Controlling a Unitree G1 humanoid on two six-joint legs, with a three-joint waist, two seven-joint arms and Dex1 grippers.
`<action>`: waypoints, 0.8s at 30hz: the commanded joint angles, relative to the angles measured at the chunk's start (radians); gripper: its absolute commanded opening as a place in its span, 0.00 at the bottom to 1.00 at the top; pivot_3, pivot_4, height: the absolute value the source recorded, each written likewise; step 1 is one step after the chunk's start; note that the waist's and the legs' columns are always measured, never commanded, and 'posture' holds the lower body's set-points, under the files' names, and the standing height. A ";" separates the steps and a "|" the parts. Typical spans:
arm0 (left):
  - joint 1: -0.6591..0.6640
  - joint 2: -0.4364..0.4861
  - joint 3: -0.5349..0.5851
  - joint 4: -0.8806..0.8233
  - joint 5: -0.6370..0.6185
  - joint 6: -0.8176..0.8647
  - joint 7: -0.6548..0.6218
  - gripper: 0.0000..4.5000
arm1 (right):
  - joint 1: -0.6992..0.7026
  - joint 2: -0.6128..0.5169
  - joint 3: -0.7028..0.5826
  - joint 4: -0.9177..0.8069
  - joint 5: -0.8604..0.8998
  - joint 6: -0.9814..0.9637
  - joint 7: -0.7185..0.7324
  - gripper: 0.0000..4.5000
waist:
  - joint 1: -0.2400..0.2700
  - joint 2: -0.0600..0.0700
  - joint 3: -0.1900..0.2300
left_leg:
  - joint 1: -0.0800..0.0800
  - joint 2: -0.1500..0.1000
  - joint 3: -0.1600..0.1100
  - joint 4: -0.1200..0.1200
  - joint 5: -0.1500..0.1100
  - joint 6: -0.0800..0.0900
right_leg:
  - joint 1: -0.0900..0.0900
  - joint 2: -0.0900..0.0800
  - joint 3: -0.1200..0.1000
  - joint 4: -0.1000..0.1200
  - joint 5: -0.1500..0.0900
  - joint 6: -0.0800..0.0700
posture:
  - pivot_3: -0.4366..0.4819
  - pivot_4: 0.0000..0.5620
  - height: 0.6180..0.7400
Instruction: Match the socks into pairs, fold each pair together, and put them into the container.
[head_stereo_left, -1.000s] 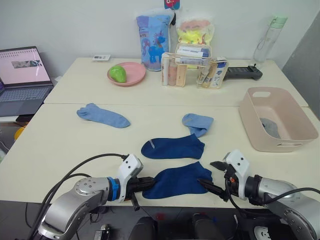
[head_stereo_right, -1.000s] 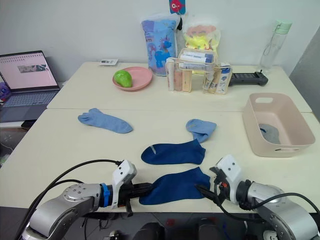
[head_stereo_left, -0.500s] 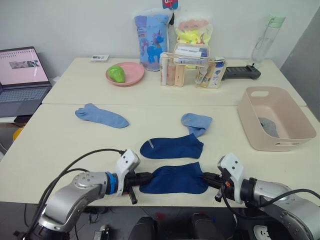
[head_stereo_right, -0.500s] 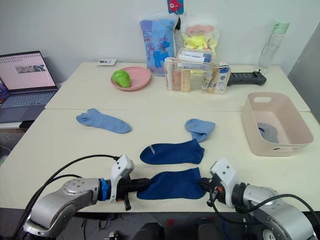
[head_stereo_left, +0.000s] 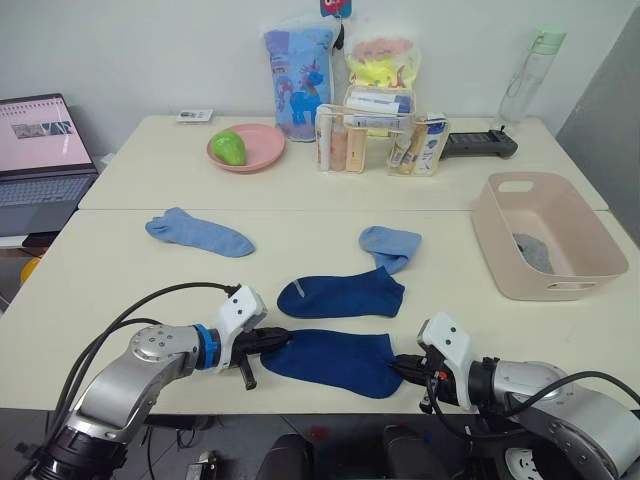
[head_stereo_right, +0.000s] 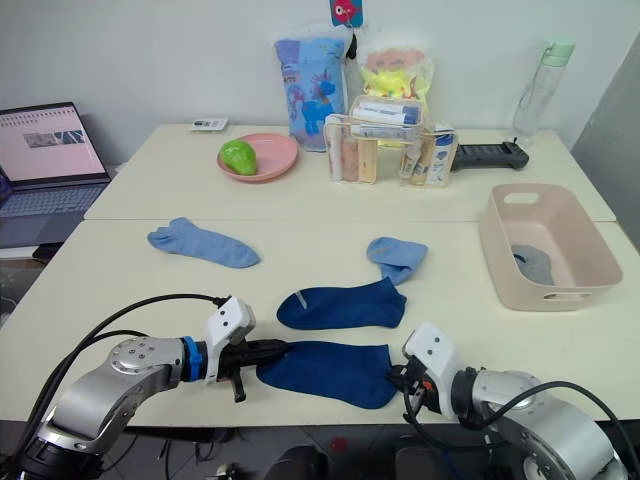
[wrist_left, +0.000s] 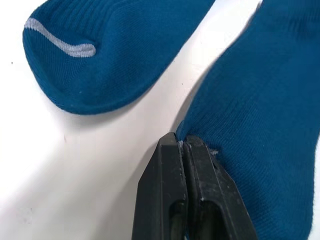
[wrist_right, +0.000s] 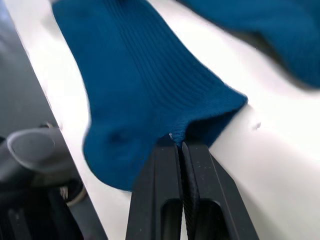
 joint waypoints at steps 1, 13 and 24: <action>0.023 -0.008 0.028 0.031 0.018 -0.036 0.000 0.00 | 0.006 -0.009 -0.016 0.006 -0.040 -0.055 -0.010 0.17 | 0.001 -0.001 0.000 | 0.000 0.000 0.000 0.000 0.000 0.000 | 0.000 0.000 0.000 0.000 0.000 0.000 | 0.48 0.27 0.69; -0.090 -0.016 0.225 0.075 -0.188 0.075 -0.048 0.79 | -0.072 0.108 -0.139 0.067 -0.073 -0.184 -0.084 1.00 | 0.002 -0.003 0.002 | -0.001 0.000 0.000 0.000 0.000 0.000 | 0.000 0.000 -0.001 0.000 0.000 0.000 | 0.48 0.27 0.69; -0.282 -0.167 0.074 0.275 -0.008 0.053 0.090 0.99 | -0.253 0.309 -0.112 0.312 -0.175 -0.115 -0.239 1.00 | 0.000 -0.004 0.003 | -0.003 -0.001 0.001 0.001 0.000 -0.001 | -0.004 0.000 0.000 0.002 0.000 0.000 | 0.48 0.27 0.69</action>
